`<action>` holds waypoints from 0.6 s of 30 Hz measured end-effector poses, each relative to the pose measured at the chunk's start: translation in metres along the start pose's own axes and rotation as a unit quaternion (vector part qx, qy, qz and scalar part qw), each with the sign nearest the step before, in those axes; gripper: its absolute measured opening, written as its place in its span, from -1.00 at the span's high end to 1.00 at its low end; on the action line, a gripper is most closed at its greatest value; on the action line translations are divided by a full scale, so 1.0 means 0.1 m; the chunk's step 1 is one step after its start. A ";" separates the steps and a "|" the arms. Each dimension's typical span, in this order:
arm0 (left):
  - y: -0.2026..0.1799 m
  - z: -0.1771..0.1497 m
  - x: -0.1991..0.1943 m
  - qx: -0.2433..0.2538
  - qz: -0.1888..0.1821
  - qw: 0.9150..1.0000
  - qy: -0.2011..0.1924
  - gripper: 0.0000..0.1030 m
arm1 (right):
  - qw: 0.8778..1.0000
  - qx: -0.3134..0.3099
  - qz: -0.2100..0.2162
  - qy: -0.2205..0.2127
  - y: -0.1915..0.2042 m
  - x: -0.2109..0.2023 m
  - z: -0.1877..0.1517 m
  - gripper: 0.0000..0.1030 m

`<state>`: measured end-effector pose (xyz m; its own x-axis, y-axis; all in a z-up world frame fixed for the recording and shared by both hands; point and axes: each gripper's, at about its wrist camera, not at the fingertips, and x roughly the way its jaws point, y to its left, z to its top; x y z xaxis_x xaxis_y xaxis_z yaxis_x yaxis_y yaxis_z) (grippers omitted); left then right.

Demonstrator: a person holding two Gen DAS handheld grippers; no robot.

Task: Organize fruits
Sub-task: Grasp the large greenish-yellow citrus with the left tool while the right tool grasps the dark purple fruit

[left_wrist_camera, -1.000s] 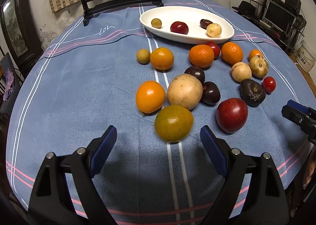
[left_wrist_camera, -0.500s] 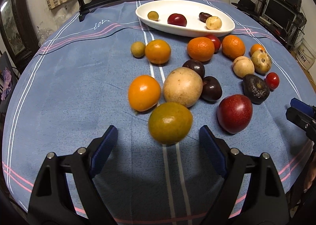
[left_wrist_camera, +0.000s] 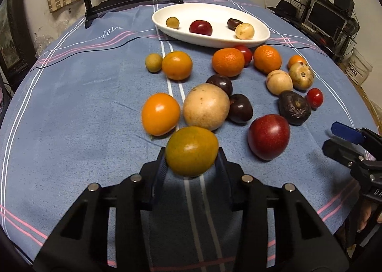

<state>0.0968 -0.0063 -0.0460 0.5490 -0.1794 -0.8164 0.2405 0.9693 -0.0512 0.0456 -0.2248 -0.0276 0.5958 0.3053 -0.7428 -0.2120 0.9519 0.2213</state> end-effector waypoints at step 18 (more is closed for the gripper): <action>0.04 -0.01 0.00 0.001 -0.012 1.000 -0.005 0.20 | 0.996 -0.017 -0.062 0.053 0.15 0.51 0.40 -0.28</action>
<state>0.0970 -0.0027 -0.0469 0.5509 -0.2050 -0.8090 0.2551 0.9643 -0.0706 0.1038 -0.1934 -0.0370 0.5341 0.1783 -0.8264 -0.1685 0.9803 0.1026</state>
